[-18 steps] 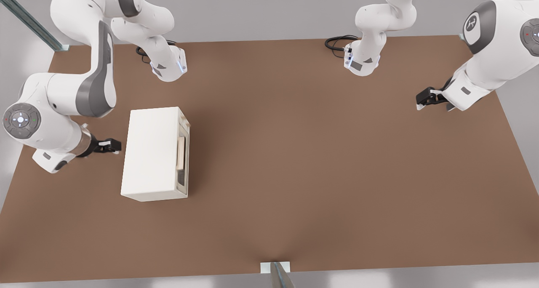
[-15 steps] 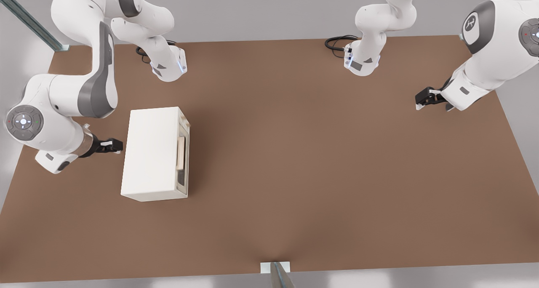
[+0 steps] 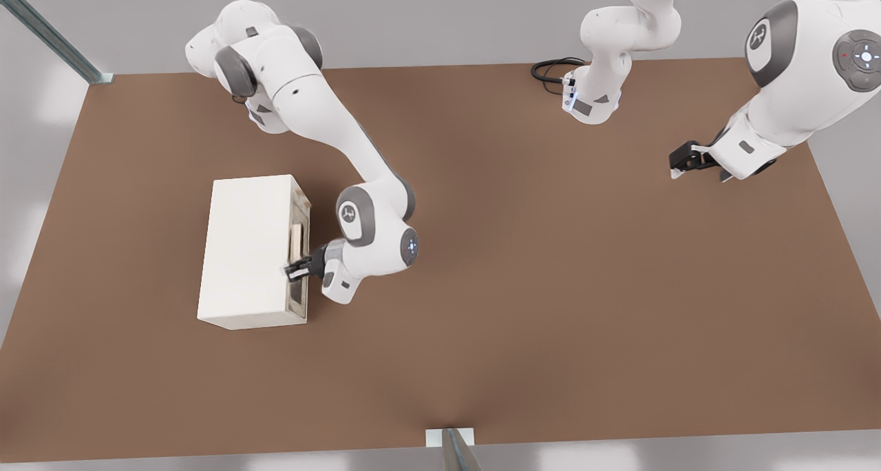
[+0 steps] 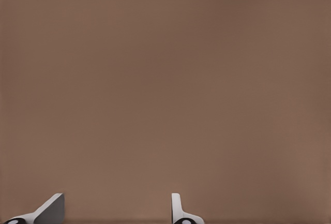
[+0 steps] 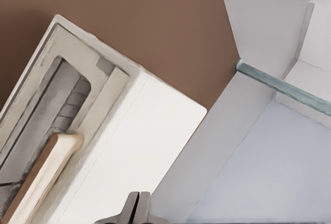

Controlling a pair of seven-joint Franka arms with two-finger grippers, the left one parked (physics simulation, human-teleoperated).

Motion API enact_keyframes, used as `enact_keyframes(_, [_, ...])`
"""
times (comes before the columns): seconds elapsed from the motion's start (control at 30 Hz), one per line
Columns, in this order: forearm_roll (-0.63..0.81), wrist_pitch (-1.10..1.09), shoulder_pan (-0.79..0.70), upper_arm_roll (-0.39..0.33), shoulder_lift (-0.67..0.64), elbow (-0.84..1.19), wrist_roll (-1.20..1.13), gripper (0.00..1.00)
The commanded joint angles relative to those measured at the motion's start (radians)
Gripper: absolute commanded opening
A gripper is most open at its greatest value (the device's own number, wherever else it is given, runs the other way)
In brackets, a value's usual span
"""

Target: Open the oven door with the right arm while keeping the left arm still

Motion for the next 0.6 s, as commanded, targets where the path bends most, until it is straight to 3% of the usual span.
enact_keyframes(0.0, [-0.022,-0.078,0.009,0.007,0.010,0.012,0.202,0.21])
enact_keyframes(0.13, [0.023,-0.092,0.037,0.033,-0.061,-0.137,0.444,0.21])
enact_keyframes(0.57, [-0.008,0.018,0.040,0.039,-0.048,-0.252,0.581,0.21])
